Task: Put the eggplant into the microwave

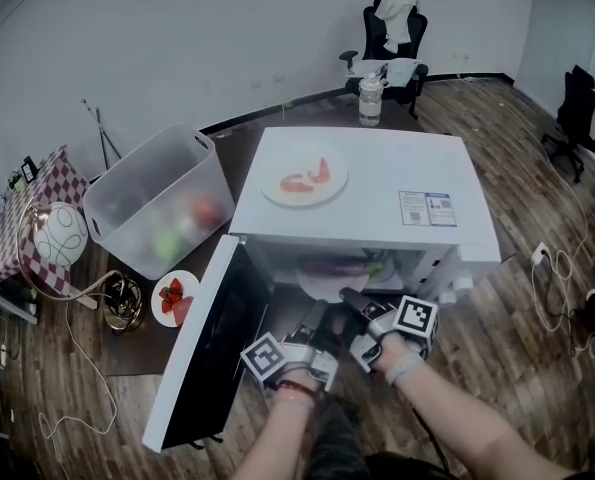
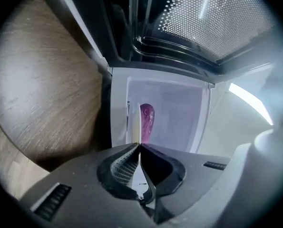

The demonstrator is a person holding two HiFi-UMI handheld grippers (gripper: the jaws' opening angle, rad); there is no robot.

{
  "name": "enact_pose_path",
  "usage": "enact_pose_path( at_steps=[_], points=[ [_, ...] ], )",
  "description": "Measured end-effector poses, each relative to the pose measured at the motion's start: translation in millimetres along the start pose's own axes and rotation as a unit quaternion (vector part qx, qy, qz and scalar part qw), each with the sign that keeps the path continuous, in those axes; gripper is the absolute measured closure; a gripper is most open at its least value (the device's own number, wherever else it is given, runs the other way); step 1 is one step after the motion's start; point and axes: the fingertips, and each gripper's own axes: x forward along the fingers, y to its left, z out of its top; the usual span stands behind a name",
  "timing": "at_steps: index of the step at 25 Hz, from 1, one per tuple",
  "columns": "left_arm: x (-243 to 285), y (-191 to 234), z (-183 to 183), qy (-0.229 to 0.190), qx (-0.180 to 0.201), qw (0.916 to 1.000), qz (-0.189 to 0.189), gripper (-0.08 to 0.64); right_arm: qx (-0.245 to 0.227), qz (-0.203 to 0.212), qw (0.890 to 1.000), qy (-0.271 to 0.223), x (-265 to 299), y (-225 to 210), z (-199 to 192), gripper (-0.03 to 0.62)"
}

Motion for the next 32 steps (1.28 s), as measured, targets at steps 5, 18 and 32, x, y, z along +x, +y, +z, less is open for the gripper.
enact_pose_path(
  at_steps=[5,18,32],
  points=[
    [3,1,4,-0.004,0.001,1.0,0.001,0.545,-0.011,0.002,1.0,0.007,-1,2,-1,0.541],
    [10,0,13,-0.022,-0.011,0.9997,0.0,0.545,-0.03,0.007,0.999,0.037,-6,5,-15,0.541],
    [15,2,19,-0.025,-0.015,0.9996,0.001,0.541,-0.04,-0.006,0.999,0.037,-2,1,-8,0.572]
  ],
)
